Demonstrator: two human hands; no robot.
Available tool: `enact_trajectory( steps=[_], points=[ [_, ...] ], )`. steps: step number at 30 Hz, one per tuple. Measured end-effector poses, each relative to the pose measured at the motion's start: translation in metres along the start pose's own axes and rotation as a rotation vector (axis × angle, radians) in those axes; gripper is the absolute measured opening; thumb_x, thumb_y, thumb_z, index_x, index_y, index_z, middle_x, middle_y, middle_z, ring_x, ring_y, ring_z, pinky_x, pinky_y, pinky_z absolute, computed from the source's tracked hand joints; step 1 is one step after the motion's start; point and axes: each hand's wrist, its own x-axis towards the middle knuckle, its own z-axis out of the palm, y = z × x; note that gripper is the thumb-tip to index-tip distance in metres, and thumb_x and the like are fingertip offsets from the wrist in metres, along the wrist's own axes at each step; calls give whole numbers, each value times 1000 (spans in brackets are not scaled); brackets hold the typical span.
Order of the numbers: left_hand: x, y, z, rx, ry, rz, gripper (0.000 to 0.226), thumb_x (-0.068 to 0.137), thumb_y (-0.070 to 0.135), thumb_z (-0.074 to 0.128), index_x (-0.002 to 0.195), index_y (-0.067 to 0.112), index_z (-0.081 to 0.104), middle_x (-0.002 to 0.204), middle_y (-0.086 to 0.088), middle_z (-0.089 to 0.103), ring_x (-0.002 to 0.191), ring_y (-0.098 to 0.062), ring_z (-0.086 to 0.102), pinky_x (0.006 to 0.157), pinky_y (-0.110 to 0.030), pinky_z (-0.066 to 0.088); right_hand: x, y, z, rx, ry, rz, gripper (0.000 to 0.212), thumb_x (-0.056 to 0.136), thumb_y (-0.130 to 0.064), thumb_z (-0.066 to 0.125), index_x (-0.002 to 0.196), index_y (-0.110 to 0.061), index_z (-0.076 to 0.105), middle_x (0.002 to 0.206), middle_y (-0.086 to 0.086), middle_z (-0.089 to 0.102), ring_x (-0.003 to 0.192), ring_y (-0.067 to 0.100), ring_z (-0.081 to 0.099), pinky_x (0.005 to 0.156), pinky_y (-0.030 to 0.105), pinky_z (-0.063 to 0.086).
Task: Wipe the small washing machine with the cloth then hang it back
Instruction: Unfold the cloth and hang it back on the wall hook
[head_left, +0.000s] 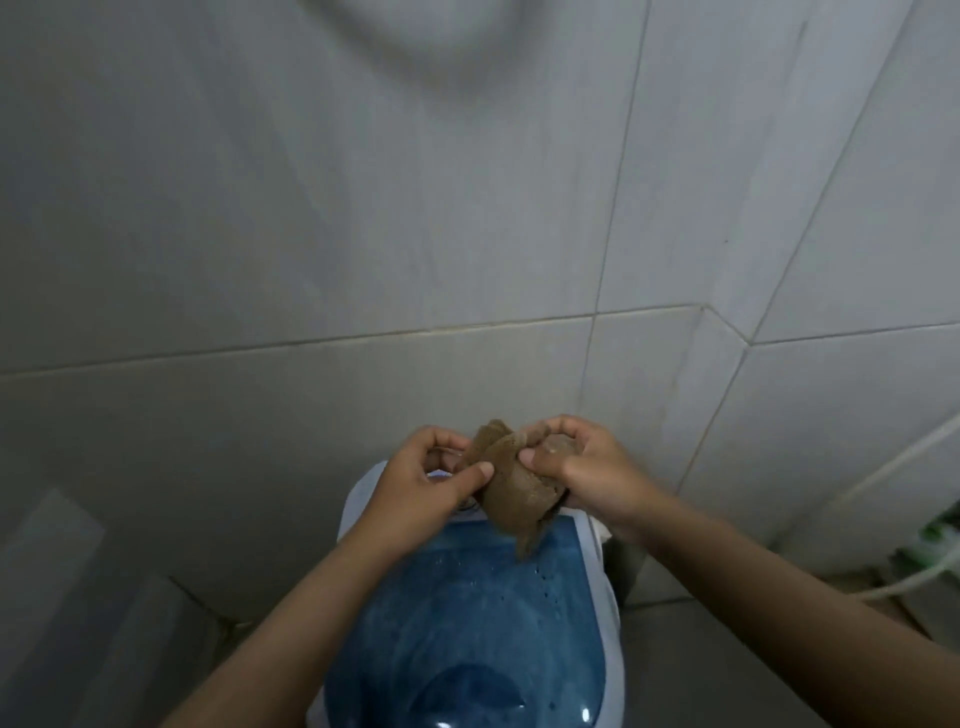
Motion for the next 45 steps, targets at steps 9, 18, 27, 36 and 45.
enact_trajectory(
  steps=[9,18,27,36,45],
  points=[
    [-24,191,-24,-80,-84,-215,16,87,3,63,98,13,59,88,-24,63,76,-26,67,71,-41,60,-70,-172,-34,-357,-90,-78,35,86,-21,65,111,-42,51,128,3,57,119,20,56,101,36,46],
    [-79,430,-74,-144,-202,-305,3,86,9,64,84,9,66,74,-8,63,59,-10,59,52,-18,55,-180,-408,-33,-599,-315,-291,46,73,-36,78,113,-41,57,128,-13,53,116,-2,53,101,19,38],
    [-110,570,-105,-81,-199,-93,35,58,24,79,85,4,71,79,-15,67,77,-25,61,66,-30,51,-210,-551,-23,-606,-197,-436,19,78,-13,74,71,-28,65,71,3,65,66,12,57,64,27,46],
    [-121,571,-131,-106,-210,-204,20,85,19,67,105,14,67,94,2,72,89,-7,67,76,-31,45,-225,-593,-13,-264,-233,-406,18,92,0,54,83,-15,57,77,0,65,68,5,62,68,19,50],
    [-129,565,-145,-37,76,181,12,79,-6,68,90,-11,69,78,-20,67,65,-19,62,64,-25,51,-235,-581,12,-330,-439,-426,21,82,9,64,83,-13,62,114,2,67,103,10,67,87,22,54]
  ],
)
